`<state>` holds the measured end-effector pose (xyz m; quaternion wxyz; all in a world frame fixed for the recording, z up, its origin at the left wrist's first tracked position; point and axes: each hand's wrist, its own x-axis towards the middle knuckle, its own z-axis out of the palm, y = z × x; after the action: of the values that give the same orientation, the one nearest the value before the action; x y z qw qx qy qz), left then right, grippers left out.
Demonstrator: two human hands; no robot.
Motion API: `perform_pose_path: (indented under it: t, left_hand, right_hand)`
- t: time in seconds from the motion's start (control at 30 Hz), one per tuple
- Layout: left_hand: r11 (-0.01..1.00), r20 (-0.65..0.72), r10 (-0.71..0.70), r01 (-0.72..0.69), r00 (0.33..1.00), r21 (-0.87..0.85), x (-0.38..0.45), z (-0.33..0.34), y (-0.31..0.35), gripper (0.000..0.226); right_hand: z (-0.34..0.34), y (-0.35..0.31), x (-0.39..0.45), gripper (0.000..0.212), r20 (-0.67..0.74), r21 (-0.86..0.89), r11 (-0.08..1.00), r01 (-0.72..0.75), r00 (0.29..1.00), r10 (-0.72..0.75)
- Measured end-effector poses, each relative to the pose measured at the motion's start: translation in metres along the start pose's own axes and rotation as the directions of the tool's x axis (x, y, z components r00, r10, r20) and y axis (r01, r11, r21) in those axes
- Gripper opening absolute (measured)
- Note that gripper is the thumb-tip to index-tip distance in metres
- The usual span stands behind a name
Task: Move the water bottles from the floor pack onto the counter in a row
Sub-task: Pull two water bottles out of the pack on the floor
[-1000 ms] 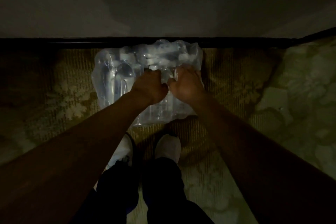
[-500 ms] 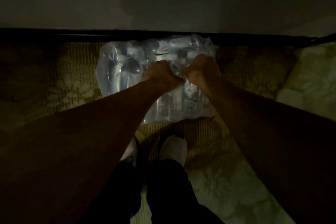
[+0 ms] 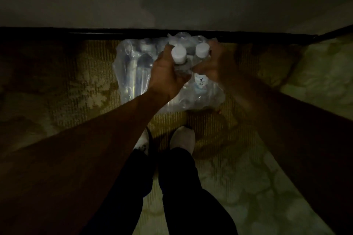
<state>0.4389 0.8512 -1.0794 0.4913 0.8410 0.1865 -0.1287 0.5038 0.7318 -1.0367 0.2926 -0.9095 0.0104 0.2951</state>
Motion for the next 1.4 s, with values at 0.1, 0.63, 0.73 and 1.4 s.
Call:
perform_pose_path:
  t: [0.1, 0.63, 0.73, 1.4]
  left_hand:
    - [0.996, -0.065, 0.007, -0.013, 0.998, -0.091, -0.007, -0.011, 0.021, 0.058]
    - [0.857, 0.084, -0.200, 0.216, 0.976, -0.468, -0.092, -0.144, 0.186, 0.073]
    - [0.783, 0.101, -0.223, 0.239, 0.970, -0.574, -0.123, -0.178, 0.226, 0.048]
    - [0.780, 0.156, 0.066, 0.046, 0.986, -0.624, -0.319, -0.369, 0.401, 0.061]
  right_hand:
    - [-0.008, -0.004, -0.014, 0.057, -0.102, 0.064, 0.998, 0.008, 0.995, -0.002]
    - [-0.151, -0.114, -0.152, 0.071, -0.155, 0.388, 0.921, 0.030, 0.987, 0.033]
    - [-0.189, -0.148, -0.191, 0.047, -0.136, 0.474, 0.879, 0.052, 0.991, 0.015]
    - [-0.309, -0.360, -0.422, 0.020, -0.088, 0.846, 0.521, 0.118, 0.993, -0.082]
